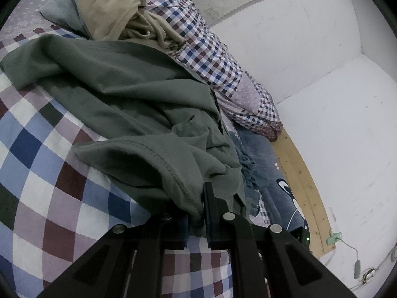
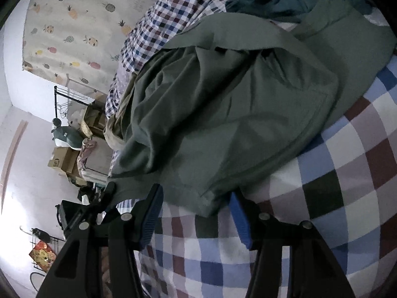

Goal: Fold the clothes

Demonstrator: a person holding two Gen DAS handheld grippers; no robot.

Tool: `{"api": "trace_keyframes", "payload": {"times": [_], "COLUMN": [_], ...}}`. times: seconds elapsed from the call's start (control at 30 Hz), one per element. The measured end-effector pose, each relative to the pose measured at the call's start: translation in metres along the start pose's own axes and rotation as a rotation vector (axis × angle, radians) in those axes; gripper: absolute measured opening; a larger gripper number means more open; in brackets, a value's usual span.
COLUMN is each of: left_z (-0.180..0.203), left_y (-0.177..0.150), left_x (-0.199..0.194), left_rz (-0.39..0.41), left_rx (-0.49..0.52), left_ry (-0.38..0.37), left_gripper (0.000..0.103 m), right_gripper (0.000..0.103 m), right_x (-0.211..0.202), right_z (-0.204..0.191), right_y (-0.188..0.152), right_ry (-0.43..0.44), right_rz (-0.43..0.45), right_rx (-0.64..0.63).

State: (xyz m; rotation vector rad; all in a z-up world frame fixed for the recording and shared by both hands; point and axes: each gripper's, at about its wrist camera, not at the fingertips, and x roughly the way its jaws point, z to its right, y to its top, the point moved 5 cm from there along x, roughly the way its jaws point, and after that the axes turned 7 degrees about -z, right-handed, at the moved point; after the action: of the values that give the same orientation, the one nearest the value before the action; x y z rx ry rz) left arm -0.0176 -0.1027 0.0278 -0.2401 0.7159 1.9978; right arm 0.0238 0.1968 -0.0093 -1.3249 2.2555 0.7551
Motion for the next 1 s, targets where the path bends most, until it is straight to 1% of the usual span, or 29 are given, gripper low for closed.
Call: {"api": "trace_keyframes", "payload": {"times": [0.1, 0.13, 0.17, 0.2, 0.23, 0.27, 0.3, 0.37, 0.5, 0.63, 0.73, 0.77, 0.83, 0.87, 0.9, 0.93, 0.97, 1.0], "left_z": [-0.001, -0.001, -0.002, -0.003, -0.004, -0.004, -0.004, 0.000, 0.016, 0.033, 0.038, 0.038, 0.039, 0.040, 0.041, 0.042, 0.042, 0.041], "left_y": [-0.002, -0.002, -0.003, -0.003, -0.003, -0.004, -0.004, -0.004, -0.004, -0.010, -0.019, -0.022, -0.029, -0.032, -0.035, -0.038, -0.039, -0.039], "left_x": [0.001, 0.001, 0.002, 0.002, 0.003, 0.003, 0.002, 0.001, -0.003, 0.001, 0.014, 0.019, 0.030, 0.034, 0.038, 0.041, 0.042, 0.043], "left_rz": [-0.007, -0.009, -0.012, -0.016, -0.019, -0.020, -0.020, -0.018, -0.014, -0.049, -0.108, -0.130, -0.175, -0.194, -0.211, -0.223, -0.226, -0.227], "left_rx": [0.000, 0.000, -0.001, -0.004, -0.008, -0.010, -0.009, 0.002, 0.059, 0.121, 0.141, 0.143, 0.153, 0.159, 0.165, 0.168, 0.167, 0.160], "left_ry": [0.009, 0.012, 0.015, 0.018, 0.020, 0.020, 0.018, 0.015, -0.004, -0.038, -0.039, -0.034, -0.025, -0.022, -0.023, -0.024, -0.024, -0.025], "left_gripper": [0.009, 0.009, 0.009, 0.009, 0.009, 0.009, 0.009, 0.009, 0.009, 0.009, 0.009, 0.009, 0.009, 0.009, 0.009, 0.009, 0.009, 0.009], "right_gripper": [0.057, 0.056, 0.051, 0.043, 0.038, 0.023, 0.010, 0.009, 0.009, 0.011, 0.012, 0.013, 0.020, 0.029, 0.043, 0.049, 0.057, 0.062], "right_x": [0.002, 0.003, 0.005, 0.006, 0.008, 0.008, 0.008, 0.006, 0.002, -0.002, 0.008, 0.012, 0.022, 0.026, 0.030, 0.033, 0.036, 0.039], "right_z": [0.001, 0.000, 0.000, -0.001, -0.001, -0.001, -0.001, -0.005, -0.034, -0.065, -0.075, -0.077, -0.080, -0.082, -0.084, -0.087, -0.089, -0.092], "right_y": [0.001, 0.001, 0.001, 0.001, 0.001, 0.001, 0.001, 0.002, -0.005, -0.011, -0.018, -0.021, -0.027, -0.030, -0.034, -0.038, -0.041, -0.045], "right_ry": [-0.013, -0.030, -0.050, -0.070, -0.090, -0.099, -0.106, -0.098, -0.136, -0.177, -0.249, -0.275, -0.313, -0.325, -0.331, -0.335, -0.341, -0.357], "right_rz": [0.008, 0.010, 0.011, 0.013, 0.014, 0.013, 0.010, 0.012, 0.045, 0.078, 0.083, 0.078, 0.066, 0.058, 0.056, 0.055, 0.059, 0.067], "right_rx": [-0.009, -0.020, -0.032, -0.045, -0.058, -0.063, -0.067, -0.084, -0.268, -0.458, -0.571, -0.605, -0.667, -0.692, -0.723, -0.754, -0.779, -0.809]}}
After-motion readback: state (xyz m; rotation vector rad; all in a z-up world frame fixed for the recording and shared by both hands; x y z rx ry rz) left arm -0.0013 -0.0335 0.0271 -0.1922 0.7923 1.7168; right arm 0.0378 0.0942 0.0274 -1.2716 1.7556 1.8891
